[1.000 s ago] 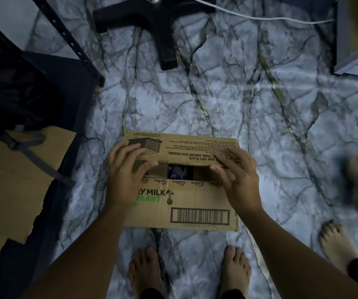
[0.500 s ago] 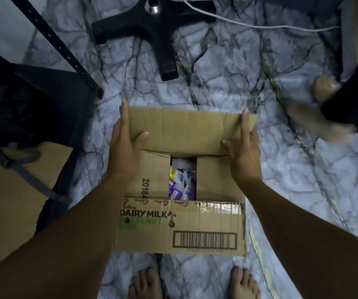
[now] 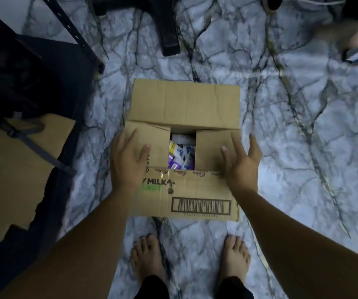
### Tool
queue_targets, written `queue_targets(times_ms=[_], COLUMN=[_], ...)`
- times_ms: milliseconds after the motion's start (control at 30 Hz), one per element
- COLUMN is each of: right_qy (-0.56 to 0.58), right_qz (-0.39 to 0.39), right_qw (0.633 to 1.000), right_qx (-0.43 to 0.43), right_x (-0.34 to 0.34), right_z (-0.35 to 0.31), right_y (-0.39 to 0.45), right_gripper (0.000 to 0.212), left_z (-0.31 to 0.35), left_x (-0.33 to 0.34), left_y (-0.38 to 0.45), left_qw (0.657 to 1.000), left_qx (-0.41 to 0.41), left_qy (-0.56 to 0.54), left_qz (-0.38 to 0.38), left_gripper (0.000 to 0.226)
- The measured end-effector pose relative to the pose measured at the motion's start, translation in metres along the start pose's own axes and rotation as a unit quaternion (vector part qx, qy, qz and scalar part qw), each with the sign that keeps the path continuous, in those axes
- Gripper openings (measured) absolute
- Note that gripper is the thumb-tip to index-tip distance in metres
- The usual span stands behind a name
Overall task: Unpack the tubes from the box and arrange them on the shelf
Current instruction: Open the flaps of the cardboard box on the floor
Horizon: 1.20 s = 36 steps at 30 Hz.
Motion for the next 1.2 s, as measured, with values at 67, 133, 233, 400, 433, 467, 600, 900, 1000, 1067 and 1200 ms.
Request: queue_targets(times_ms=[67,133,233,400,433,467,600,900,1000,1067,1200], right_qy=[-0.003,-0.016,0.015,0.076,0.086,0.092,0.077,0.018,0.02,0.023,-0.003], right_qz=[-0.005,-0.012,-0.022,-0.001,0.01,0.019,0.001,-0.053,-0.078,-0.087,-0.096], right_qw=[1.0,1.0,0.999,0.996,0.995,0.994,0.993,0.988,0.985,0.984,0.985], right_qx=[-0.003,0.001,0.03,0.054,0.051,0.047,0.094,0.147,0.152,0.154,0.145], right_x=[0.005,0.01,0.009,-0.01,-0.016,-0.023,-0.052,-0.042,-0.025,-0.01,0.016], right_z=[0.008,0.016,0.018,0.0,-0.005,-0.009,-0.015,0.03,0.055,0.07,0.093], right_y=[-0.031,-0.055,-0.075,-0.104,-0.113,-0.123,-0.175,-0.264,-0.276,-0.278,-0.27], right_gripper=[0.039,0.032,0.031,0.029,0.027,0.025,0.013,0.062,0.059,0.055,0.054], left_z=[-0.006,-0.012,-0.014,0.007,0.011,0.012,0.01,-0.058,-0.073,-0.079,-0.089], left_x=[0.003,0.006,0.005,-0.02,-0.028,-0.035,-0.062,-0.058,-0.045,-0.034,-0.011], left_y=[-0.032,-0.058,-0.078,-0.095,-0.101,-0.11,-0.154,-0.243,-0.253,-0.254,-0.249], left_qw=[0.999,0.997,0.998,0.998,0.997,0.997,0.995,0.991,0.992,0.995,0.993], left_qx=[-0.01,-0.001,0.004,-0.037,-0.038,-0.036,-0.02,-0.119,-0.105,-0.074,-0.089], left_qy=[0.037,0.071,0.065,-0.015,-0.026,-0.037,-0.064,-0.03,-0.016,-0.011,-0.034], left_qz=[0.004,0.003,0.008,0.05,0.057,0.063,0.08,-0.055,-0.067,-0.069,-0.074], left_gripper=[0.053,0.049,0.041,0.033,0.032,0.032,0.032,0.05,0.053,0.053,0.065])
Point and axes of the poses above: each hand's wrist, its own y-axis towards the middle knuckle, its own x-axis out of the palm, z = x × y, the point moved 3 cm from there along y, towards the middle knuckle, and after that the axes turned 3 degrees about x, right-handed, at the moved point
